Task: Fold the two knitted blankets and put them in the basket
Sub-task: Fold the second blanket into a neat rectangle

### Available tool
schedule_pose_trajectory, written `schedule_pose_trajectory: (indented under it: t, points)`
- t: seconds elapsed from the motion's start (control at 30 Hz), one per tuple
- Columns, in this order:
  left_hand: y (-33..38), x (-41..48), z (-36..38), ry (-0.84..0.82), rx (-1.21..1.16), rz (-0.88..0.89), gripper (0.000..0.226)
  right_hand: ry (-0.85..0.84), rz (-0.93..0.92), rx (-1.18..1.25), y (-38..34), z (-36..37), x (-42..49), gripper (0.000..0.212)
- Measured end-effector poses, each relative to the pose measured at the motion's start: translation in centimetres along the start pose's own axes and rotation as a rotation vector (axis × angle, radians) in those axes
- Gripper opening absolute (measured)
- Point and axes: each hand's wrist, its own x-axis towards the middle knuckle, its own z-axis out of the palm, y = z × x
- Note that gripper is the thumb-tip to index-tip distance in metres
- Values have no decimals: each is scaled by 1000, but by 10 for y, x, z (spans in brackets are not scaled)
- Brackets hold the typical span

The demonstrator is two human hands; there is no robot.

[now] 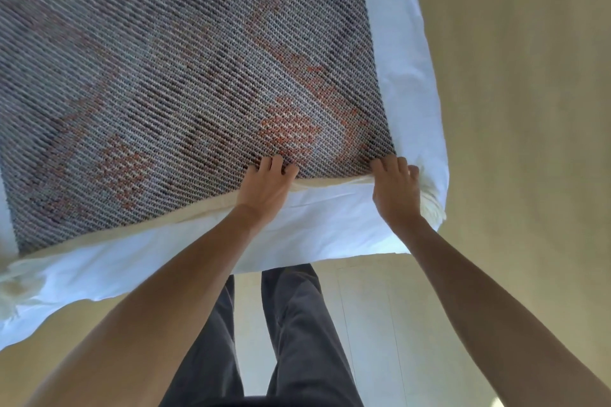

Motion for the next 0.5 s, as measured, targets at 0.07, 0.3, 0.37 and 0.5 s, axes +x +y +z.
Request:
schedule_pose_trajectory:
  t: [0.07, 0.3, 0.37, 0.5]
  points:
    - [2, -4, 1, -25, -31, 17, 41, -27, 3, 58, 3, -1, 2, 27]
    - [0, 4, -3, -143, -135, 44, 35, -145, 44, 356, 10, -2, -11, 32]
    - [4, 12, -10, -124, -171, 38, 35, -45, 203, 513, 11, -4, 0, 30]
    - [14, 25, -22, -101, -309, -55, 30, -153, 479, 677, 10, -7, 31, 42]
